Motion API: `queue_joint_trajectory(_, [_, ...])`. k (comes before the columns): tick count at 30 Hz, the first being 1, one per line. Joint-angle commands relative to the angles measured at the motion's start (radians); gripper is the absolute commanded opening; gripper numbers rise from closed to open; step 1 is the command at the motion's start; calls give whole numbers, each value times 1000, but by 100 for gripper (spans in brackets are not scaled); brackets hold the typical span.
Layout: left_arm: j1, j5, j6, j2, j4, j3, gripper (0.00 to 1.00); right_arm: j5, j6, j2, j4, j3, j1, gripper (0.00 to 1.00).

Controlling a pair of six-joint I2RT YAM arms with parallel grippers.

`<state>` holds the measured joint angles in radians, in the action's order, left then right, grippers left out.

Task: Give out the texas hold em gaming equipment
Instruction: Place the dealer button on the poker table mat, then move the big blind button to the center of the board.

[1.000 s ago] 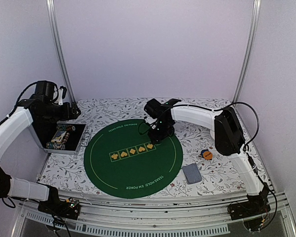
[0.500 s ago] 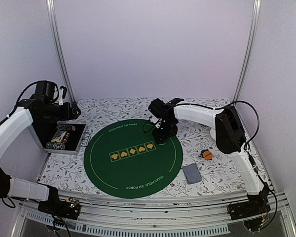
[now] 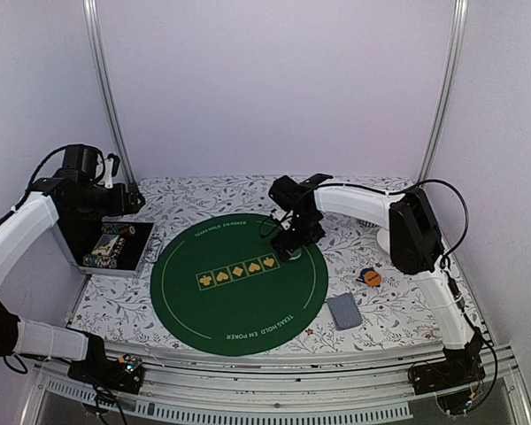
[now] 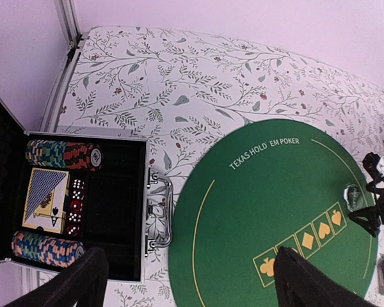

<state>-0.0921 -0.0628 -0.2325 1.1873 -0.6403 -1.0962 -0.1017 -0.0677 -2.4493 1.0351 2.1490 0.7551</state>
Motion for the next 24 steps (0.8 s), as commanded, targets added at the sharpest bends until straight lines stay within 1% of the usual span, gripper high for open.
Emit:
queue_joint_trajectory(1, [-13,4,9,-25,18,6,92,34,-3,207,2,-47,-5,97])
queue_joint_trajectory(3, [-13,7,7,-31,18,6,92,19,-8,293,-19,-124,-6,97])
queue_joint_trajectory(8, [-16,-3,0,-46,44,18,92,-21,-71,469,-17,-394,-38,97])
queue_joint_trajectory(11, [-19,-13,-1,-41,47,17,92,-1,-127,565,-43,-566,-80,93])
queue_joint_trajectory(13, [-22,-15,-1,-36,46,14,92,7,-154,608,-64,-666,-102,88])
queue_joint_trajectory(15, [-27,-18,-1,-33,45,11,92,25,-175,635,-83,-739,-122,85])
queue_joint_trajectory(18, [-29,-21,-1,-31,45,9,92,28,-189,654,-100,-823,-146,85])
queue_joint_trajectory(24, [-31,-22,-7,-41,43,10,92,32,-193,662,-140,-925,-209,85])
